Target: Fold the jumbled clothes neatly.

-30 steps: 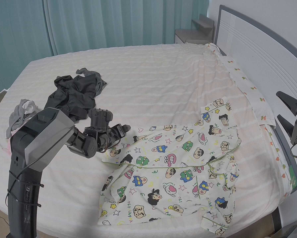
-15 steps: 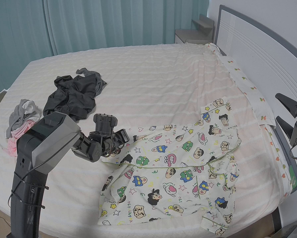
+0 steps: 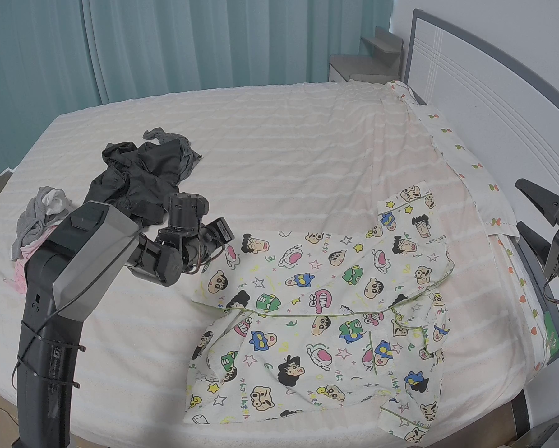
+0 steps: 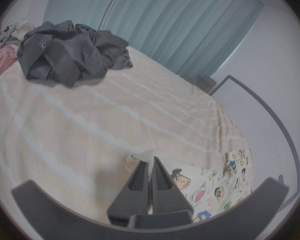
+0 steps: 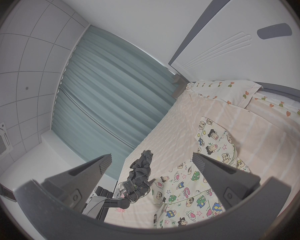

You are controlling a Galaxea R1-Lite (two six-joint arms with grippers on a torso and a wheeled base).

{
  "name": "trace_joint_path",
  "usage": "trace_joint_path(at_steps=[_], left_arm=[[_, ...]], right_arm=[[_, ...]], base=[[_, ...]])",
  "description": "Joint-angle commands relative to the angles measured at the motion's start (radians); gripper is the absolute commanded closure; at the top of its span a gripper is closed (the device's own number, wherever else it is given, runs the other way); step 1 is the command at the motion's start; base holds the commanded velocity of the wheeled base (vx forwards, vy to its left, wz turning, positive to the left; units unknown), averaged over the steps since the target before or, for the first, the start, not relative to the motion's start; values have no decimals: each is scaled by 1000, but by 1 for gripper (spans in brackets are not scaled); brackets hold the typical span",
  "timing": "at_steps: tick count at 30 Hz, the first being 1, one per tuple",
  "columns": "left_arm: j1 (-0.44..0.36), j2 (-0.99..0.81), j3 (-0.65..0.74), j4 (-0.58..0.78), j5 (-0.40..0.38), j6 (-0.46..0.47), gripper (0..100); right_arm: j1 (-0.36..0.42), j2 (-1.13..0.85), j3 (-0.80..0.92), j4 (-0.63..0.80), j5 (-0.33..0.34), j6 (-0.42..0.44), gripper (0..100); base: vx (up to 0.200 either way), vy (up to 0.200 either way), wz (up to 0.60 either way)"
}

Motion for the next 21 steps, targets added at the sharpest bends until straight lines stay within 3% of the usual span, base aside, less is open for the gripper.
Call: trace_joint_path(at_steps=[1, 21], left_arm=[[23, 21, -77, 35, 0, 0, 100], [54, 135, -238, 72, 18, 3, 100]], right_arm=[[3, 7, 5, 0, 0, 0, 0], [1, 15, 13, 0, 2, 0, 0]], base=[[0, 0, 0], [0, 0, 0]])
